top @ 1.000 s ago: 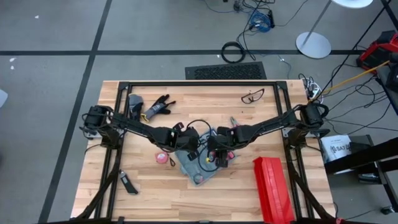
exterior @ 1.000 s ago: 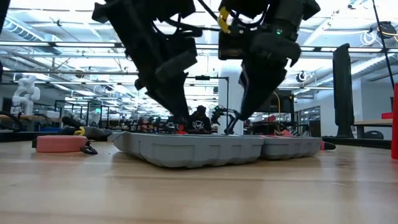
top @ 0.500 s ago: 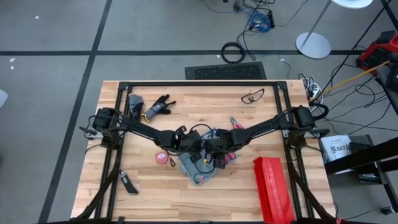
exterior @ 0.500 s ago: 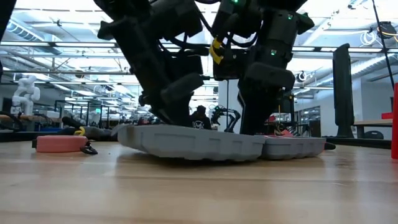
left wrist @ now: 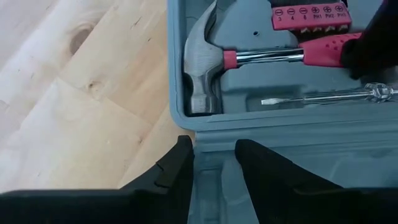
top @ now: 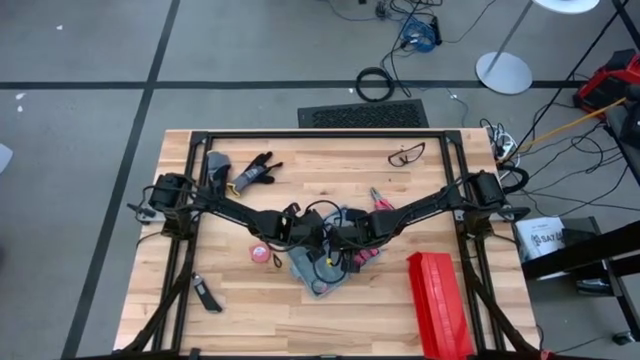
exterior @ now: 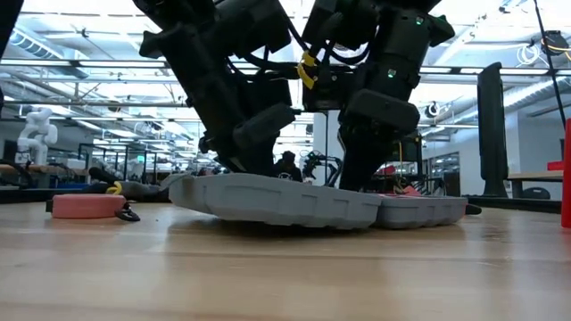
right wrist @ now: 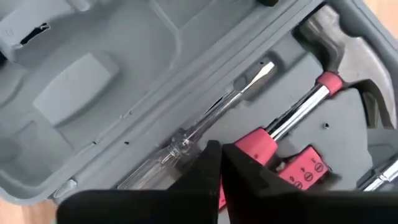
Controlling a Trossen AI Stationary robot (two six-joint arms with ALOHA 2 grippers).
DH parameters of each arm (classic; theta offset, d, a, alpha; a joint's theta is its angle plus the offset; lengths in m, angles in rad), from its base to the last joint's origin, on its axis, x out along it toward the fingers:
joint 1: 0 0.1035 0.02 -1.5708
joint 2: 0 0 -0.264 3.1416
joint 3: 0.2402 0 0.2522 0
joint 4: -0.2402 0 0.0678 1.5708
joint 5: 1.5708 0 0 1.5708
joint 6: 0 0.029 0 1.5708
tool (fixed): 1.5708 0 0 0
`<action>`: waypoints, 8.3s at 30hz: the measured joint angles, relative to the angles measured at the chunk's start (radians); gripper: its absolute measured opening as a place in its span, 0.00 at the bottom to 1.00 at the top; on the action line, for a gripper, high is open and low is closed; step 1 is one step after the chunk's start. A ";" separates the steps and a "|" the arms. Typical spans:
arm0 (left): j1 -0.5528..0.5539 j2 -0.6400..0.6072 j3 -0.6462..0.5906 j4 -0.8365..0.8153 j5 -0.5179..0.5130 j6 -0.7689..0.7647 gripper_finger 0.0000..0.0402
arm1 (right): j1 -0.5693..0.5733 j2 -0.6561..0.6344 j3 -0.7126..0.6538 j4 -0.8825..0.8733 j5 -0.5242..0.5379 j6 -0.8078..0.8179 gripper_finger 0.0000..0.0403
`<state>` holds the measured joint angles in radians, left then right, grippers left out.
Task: Prefit tool cases
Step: Remove the red hammer from the gray prefit tools case
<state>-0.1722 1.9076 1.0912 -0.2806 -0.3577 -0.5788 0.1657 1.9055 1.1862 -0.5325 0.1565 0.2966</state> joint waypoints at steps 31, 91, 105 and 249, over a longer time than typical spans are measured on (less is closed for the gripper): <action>-0.001 0.002 -0.001 0.015 0.006 -0.013 0.34 | -0.003 -0.033 0.002 -0.153 0.024 -0.020 0.45; -0.036 0.001 -0.025 0.033 -0.044 0.083 0.34 | -0.232 -0.007 -0.109 0.202 -0.517 -0.063 0.00; -0.043 -0.003 -0.078 0.112 -0.081 0.042 0.34 | -0.237 -0.004 -0.108 0.253 -0.592 -0.057 0.00; -0.103 -0.563 -0.188 0.022 -0.252 0.326 0.21 | -0.036 -0.125 -0.103 0.293 0.025 0.118 0.45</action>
<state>-0.2752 1.3445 0.9028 -0.2590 -0.6100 -0.2529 0.1299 1.7805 1.0828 -0.2391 0.1819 0.4142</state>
